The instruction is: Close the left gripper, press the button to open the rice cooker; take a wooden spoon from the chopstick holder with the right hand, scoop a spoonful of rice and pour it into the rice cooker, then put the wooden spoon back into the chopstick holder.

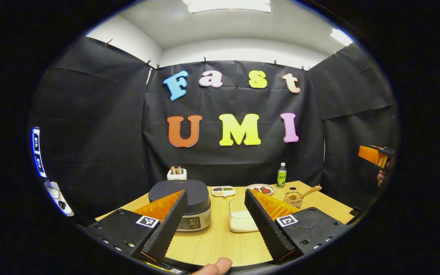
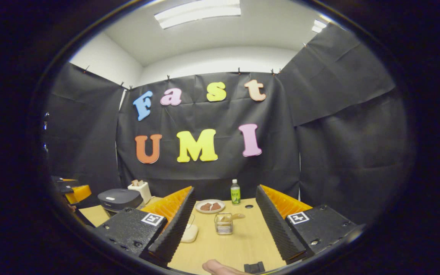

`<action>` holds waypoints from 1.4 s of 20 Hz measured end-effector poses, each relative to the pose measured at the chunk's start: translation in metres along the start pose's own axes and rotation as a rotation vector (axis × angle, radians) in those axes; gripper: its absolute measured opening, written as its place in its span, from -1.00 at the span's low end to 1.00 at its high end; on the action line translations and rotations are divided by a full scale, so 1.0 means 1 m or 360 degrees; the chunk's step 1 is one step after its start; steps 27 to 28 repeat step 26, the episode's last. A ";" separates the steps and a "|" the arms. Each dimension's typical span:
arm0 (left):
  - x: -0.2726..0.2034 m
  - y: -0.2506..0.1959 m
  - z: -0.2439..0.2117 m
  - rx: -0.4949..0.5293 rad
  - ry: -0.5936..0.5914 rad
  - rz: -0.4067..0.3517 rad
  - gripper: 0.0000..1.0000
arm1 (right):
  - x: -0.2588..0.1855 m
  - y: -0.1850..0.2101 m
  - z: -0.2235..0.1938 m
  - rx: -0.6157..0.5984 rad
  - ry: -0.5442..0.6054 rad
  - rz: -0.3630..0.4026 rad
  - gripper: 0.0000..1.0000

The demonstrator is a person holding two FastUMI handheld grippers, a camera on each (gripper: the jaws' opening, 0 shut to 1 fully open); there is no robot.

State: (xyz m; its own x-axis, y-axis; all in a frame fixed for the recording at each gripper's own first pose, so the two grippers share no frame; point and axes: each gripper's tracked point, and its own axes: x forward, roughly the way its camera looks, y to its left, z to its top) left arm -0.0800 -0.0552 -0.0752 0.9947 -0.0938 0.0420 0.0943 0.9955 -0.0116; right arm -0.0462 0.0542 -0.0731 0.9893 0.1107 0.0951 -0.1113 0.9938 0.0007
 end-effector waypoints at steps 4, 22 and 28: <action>-0.007 0.007 0.004 0.0022 -0.0027 -0.0004 0.92 | -0.005 -0.005 -0.001 -0.0089 0.0013 -0.0014 0.84; -0.020 0.014 0.006 0.0039 -0.0042 -0.0033 0.92 | -0.033 -0.024 0.009 -0.0154 0.0003 -0.0122 1.00; -0.021 0.007 0.003 0.0065 -0.0035 -0.0052 0.92 | -0.031 -0.028 0.002 -0.0125 0.0028 -0.0128 1.00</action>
